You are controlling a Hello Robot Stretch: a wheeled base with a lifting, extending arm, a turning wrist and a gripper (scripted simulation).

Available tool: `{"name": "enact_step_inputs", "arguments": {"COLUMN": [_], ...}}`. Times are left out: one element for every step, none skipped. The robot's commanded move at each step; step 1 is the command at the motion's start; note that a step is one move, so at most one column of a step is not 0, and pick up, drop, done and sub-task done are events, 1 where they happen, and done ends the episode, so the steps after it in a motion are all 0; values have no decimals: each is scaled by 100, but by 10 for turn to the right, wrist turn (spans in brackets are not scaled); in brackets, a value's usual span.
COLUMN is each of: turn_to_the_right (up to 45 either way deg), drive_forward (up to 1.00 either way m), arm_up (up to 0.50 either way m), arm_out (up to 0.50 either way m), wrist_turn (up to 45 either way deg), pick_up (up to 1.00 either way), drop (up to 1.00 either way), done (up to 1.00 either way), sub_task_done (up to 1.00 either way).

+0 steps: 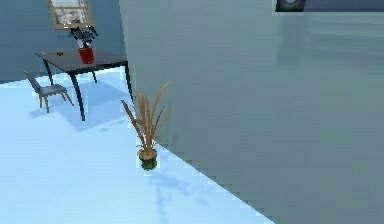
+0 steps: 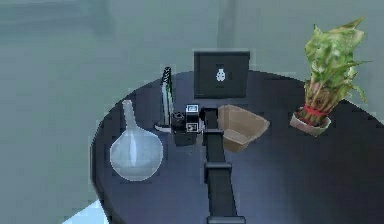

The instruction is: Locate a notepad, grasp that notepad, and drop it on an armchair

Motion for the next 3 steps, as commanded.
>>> {"name": "enact_step_inputs", "arguments": {"turn_to_the_right": [0,0,0], "drive_forward": [0,0,0], "arm_up": [16,0,0], "arm_out": [0,0,0], "wrist_turn": [0,-450,-450], "pick_up": [0,0,0], "drop": [0,0,0], "done": [0,0,0], "sub_task_done": [0,0,0]}}
